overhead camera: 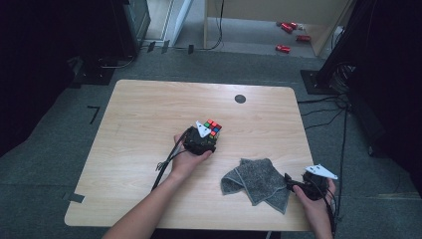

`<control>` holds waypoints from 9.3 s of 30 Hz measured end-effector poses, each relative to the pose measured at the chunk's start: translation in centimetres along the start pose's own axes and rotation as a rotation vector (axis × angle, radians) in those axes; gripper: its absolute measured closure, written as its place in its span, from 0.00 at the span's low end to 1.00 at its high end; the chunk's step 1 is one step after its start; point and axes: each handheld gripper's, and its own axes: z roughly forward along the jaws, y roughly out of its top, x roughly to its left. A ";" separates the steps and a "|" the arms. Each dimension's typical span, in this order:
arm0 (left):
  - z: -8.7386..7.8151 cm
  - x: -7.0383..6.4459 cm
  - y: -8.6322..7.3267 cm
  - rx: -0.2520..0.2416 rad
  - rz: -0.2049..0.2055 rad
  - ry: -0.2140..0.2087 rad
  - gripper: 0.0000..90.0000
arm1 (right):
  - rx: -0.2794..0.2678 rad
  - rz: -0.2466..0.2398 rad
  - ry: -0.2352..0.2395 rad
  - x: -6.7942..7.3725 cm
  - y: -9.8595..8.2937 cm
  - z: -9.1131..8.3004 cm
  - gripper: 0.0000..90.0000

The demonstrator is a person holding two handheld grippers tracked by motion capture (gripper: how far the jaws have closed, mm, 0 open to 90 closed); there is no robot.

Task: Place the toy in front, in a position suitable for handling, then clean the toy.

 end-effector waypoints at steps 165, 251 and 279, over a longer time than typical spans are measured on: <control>-11.2 -1.4 -4.7 -0.037 0.259 -0.258 0.39 | -0.260 -0.336 0.399 22.4 9.3 -3.0 0.77; -12.7 -0.6 -5.6 -0.362 0.211 -0.473 0.39 | -0.331 -0.094 0.567 20.3 9.4 -4.2 0.82; -13.3 1.0 -5.3 -0.387 0.123 -0.466 0.39 | -0.172 -0.125 0.586 21.0 7.6 -1.0 0.83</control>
